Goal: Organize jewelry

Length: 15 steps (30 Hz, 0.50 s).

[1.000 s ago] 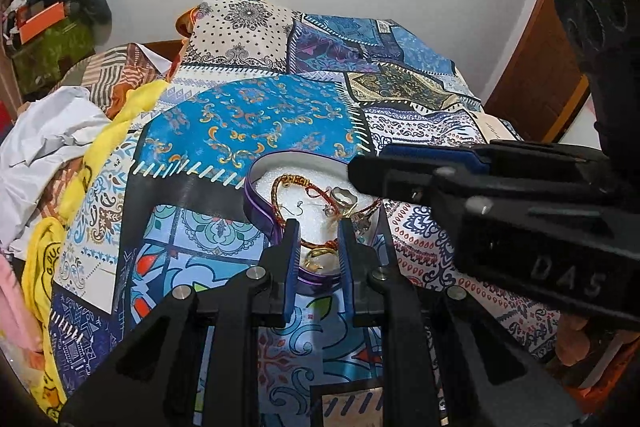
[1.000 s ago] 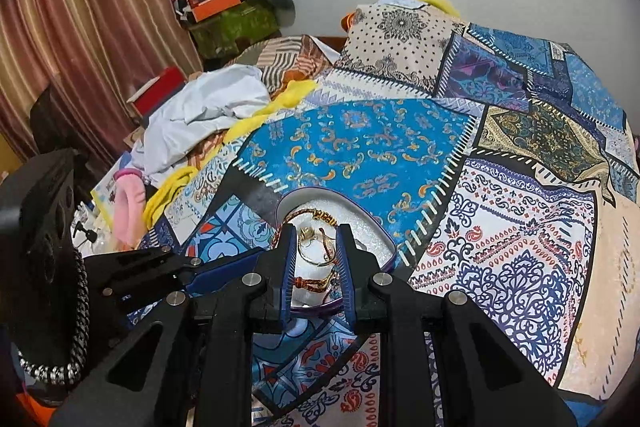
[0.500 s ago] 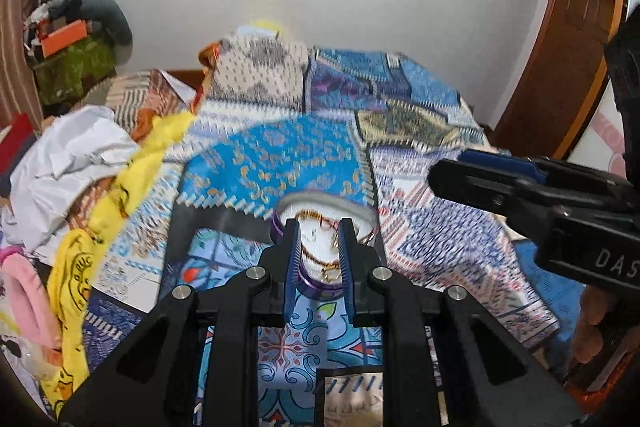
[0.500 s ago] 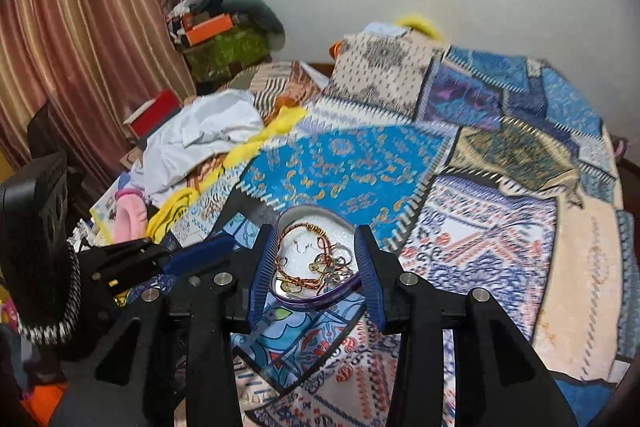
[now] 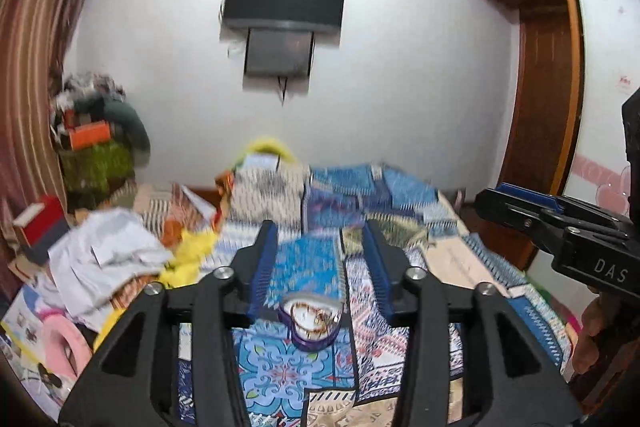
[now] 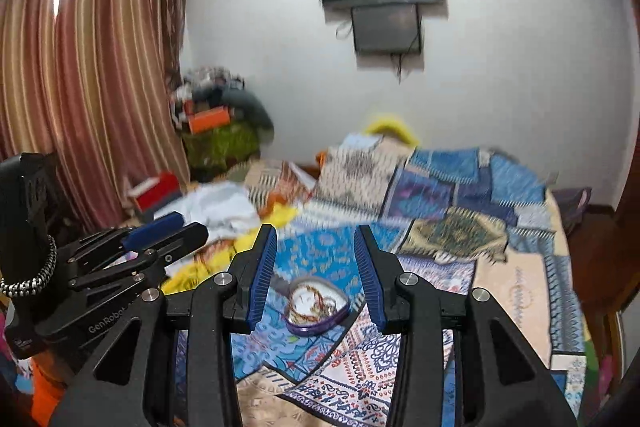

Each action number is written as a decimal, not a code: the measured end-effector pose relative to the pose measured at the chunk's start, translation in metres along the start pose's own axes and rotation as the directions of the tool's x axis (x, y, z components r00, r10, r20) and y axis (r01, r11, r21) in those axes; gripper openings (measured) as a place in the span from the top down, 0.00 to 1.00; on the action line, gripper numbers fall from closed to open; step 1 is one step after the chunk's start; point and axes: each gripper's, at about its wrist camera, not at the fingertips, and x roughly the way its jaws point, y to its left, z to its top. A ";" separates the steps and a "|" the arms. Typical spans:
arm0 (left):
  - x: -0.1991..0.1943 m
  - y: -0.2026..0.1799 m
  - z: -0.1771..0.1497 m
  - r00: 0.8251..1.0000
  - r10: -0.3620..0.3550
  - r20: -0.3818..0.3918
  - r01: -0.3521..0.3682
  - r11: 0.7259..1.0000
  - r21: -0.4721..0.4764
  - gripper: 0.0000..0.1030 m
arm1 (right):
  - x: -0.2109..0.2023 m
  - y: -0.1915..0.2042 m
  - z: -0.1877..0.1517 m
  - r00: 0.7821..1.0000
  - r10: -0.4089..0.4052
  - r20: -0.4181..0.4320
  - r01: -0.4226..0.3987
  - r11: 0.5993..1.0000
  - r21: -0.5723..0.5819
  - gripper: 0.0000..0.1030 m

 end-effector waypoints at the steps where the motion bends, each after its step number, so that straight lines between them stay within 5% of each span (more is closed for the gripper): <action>1: -0.009 -0.002 0.003 1.000 0.006 0.024 -0.006 1.000 0.005 0.47 | -0.012 0.004 0.002 0.999 -0.011 0.033 0.011 1.000 -0.009 0.59; 3: -0.027 -0.006 0.007 0.997 0.027 0.073 -0.028 1.000 0.009 0.33 | -0.030 0.009 0.004 0.996 -0.031 0.089 0.033 0.999 -0.021 0.49; 5: -0.040 -0.008 0.008 0.992 0.058 0.109 -0.058 0.998 0.000 0.04 | -0.043 0.014 0.006 0.989 -0.059 0.137 0.063 0.998 -0.027 0.33; 6: -0.045 -0.007 0.009 0.989 0.074 0.127 -0.074 0.997 -0.009 0.00 | -0.048 0.015 0.006 0.985 -0.073 0.158 0.079 0.997 -0.027 0.29; 11: -0.058 -0.002 0.007 0.985 0.100 0.141 -0.096 0.995 -0.033 0.00 | -0.059 0.019 0.004 0.962 -0.164 0.218 0.172 0.985 -0.014 0.06; 15: -0.062 -0.005 0.003 0.984 0.108 0.139 -0.106 0.994 -0.024 0.00 | -0.056 0.018 0.000 0.959 -0.185 0.212 0.190 0.982 -0.003 0.02</action>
